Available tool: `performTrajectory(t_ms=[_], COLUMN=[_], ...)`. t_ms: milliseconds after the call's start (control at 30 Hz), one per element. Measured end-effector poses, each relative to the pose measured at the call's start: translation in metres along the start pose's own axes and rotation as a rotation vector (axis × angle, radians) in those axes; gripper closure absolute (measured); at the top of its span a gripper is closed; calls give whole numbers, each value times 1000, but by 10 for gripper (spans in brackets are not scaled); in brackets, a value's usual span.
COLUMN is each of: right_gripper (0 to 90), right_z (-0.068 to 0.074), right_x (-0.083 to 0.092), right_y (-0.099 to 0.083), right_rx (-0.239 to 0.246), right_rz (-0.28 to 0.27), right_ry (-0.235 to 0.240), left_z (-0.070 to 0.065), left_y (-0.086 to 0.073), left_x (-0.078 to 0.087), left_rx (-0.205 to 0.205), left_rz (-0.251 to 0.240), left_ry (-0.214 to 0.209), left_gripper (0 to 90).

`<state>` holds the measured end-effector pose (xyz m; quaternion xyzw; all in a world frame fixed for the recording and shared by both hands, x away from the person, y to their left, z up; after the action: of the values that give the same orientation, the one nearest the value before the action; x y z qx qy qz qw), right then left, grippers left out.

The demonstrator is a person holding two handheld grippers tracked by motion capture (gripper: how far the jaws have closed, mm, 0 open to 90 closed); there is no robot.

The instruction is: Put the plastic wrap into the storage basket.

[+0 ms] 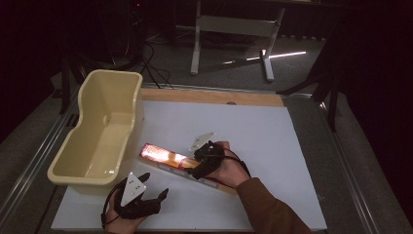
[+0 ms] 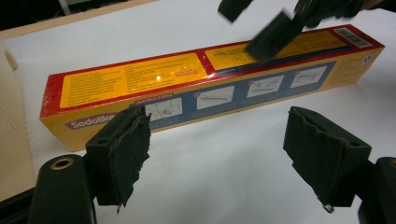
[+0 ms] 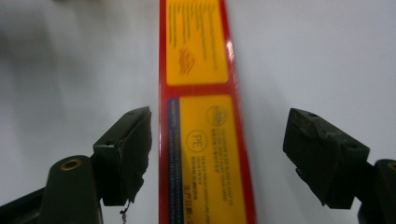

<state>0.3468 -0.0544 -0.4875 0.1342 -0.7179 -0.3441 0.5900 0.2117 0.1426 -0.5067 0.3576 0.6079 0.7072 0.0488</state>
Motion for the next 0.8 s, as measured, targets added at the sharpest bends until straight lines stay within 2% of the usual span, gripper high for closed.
performTrajectory(t_ms=[33, 167, 200, 233, 300, 433, 533, 567, 600, 667, 800], right_gripper=[231, 213, 213, 215, 227, 236, 268, 325, 325, 350, 385], right_z=[1, 0, 0, -1, -1, 2, 3, 3, 3, 2, 1], right_x=[-7, -18, -18, -24, -30, -44, -50, -54, -54, -57, -56], right_y=[-1, -1, -1, -2, -1, 1, 2, 3, 3, 1, 0], right_rx=[7, 9, 9, 13, 0, 28, 42, 51, 51, 65, 53], right_rz=[31, 85, 85, 119, 127, 185, 214, 240, 240, 287, 302], right_ry=[18, 56, 56, 47, 59, 63, 59, 69, 69, 68, 83], left_z=[0, -1, -1, -1, -1, -3, -3, -3, -3, -3, -3], left_y=[0, 0, 0, 0, 0, 0, 0, 0, 0, 0, 0], left_x=[0, 0, 0, 0, -1, -1, -1, -1, -1, -1, -1], left_rx=[-1, -2, -2, -3, -4, -5, -7, -5, -5, -7, -6], left_rz=[0, 1, 1, 0, 1, 1, 3, 3, 3, 3, 2], left_ry=[-3, -4, -4, -4, -5, -9, -11, -12, -12, -12, -12], left_gripper=[223, 223, 223, 223, 223, 223, 223, 223, 224, 223, 224])
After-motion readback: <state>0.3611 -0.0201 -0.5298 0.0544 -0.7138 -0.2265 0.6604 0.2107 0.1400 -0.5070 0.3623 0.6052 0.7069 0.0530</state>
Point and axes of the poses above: each handheld gripper's, and its own axes: x roughly backward along the jaws, y roughly out of its top, z roughly to its left, the point moved 3 cm from there along -x, roughly forward along the jaws, and after that the axes turned 3 degrees about -z, right-handed, at the moved point
